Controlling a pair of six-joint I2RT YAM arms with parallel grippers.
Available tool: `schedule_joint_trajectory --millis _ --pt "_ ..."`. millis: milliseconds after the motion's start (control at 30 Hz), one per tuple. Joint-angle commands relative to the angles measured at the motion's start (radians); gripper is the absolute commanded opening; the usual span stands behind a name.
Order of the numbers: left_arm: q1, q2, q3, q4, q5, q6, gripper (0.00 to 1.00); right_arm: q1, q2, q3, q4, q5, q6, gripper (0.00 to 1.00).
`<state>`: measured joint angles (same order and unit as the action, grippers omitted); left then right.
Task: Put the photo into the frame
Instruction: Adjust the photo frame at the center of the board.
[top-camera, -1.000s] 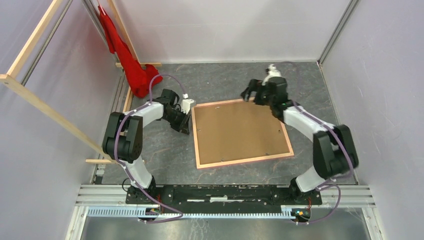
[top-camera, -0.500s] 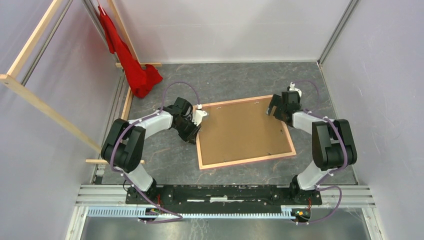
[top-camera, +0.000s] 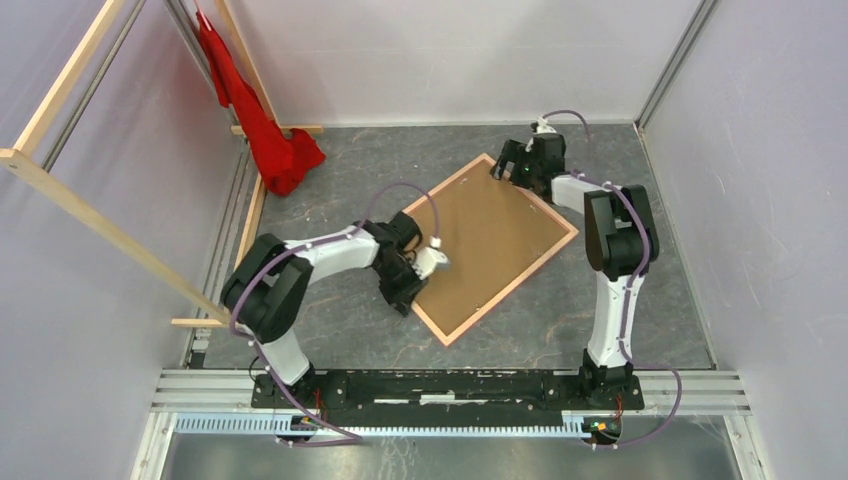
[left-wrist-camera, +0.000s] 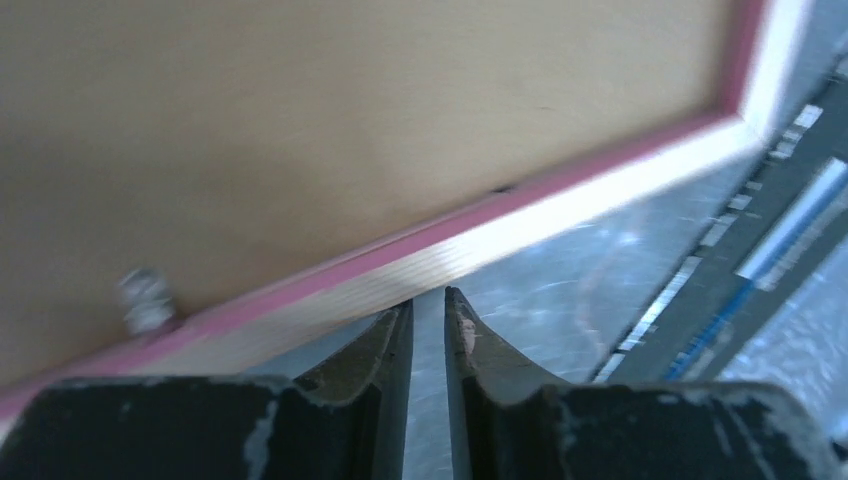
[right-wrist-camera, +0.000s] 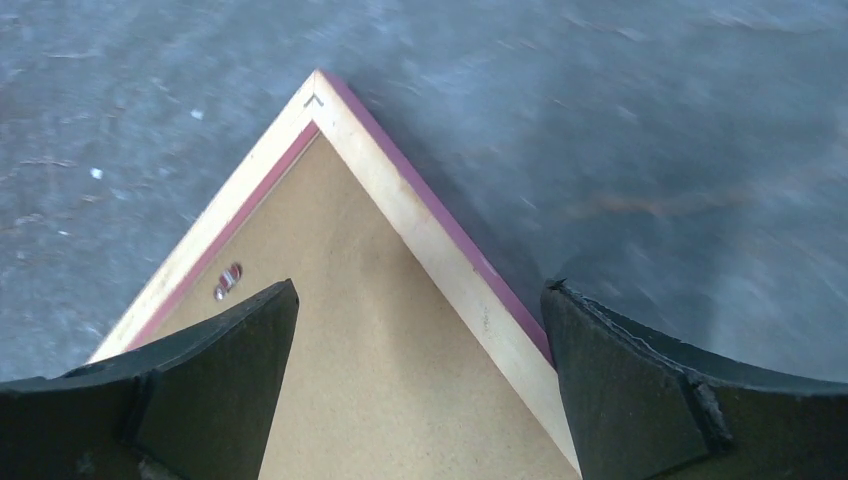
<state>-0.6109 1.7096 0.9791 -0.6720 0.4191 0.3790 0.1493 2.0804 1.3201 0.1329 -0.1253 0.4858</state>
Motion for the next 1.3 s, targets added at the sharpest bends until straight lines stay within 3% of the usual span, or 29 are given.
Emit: schedule_joint_trajectory --millis 0,33,133,200,267,400,500,600,800,900,1100,1267 --pt "-0.164 0.125 0.045 0.067 0.079 0.015 0.33 0.121 0.108 0.152 -0.130 -0.217 0.070 0.98" --pt "-0.179 0.133 0.052 0.041 0.089 0.031 0.39 0.115 0.114 0.165 -0.131 -0.204 0.071 0.98" --pt "-0.187 0.117 0.056 -0.039 0.119 0.100 0.76 0.086 0.102 0.178 -0.156 -0.161 0.070 0.98" --pt "-0.179 0.086 0.063 -0.105 0.123 0.159 0.88 0.063 0.073 0.181 -0.163 -0.134 0.054 0.98" --pt "-0.149 0.046 0.081 -0.170 0.144 0.204 0.95 0.044 0.032 0.181 -0.177 -0.099 0.033 0.98" --pt "-0.024 -0.045 0.170 -0.321 0.189 0.329 0.99 0.007 -0.060 0.169 -0.233 -0.013 -0.014 0.98" --pt "0.111 -0.070 0.276 -0.373 0.145 0.377 0.97 -0.003 -0.162 0.089 -0.260 0.061 -0.028 0.98" --pt "0.257 -0.022 0.371 -0.314 0.080 0.348 0.92 -0.004 -0.272 -0.010 -0.286 0.162 -0.029 0.98" --pt "0.446 0.145 0.502 -0.055 -0.071 0.139 0.60 -0.006 -0.547 -0.360 -0.253 0.132 0.020 0.98" --pt "0.472 0.205 0.496 0.030 -0.100 0.093 0.51 -0.006 -0.689 -0.517 -0.240 0.061 0.038 0.98" --pt "0.471 0.276 0.434 0.094 -0.102 0.077 0.44 -0.006 -0.915 -0.799 -0.196 -0.087 0.101 0.98" --pt "0.447 0.225 0.316 0.093 -0.030 0.118 0.43 -0.007 -0.928 -0.909 -0.114 -0.163 0.121 0.98"
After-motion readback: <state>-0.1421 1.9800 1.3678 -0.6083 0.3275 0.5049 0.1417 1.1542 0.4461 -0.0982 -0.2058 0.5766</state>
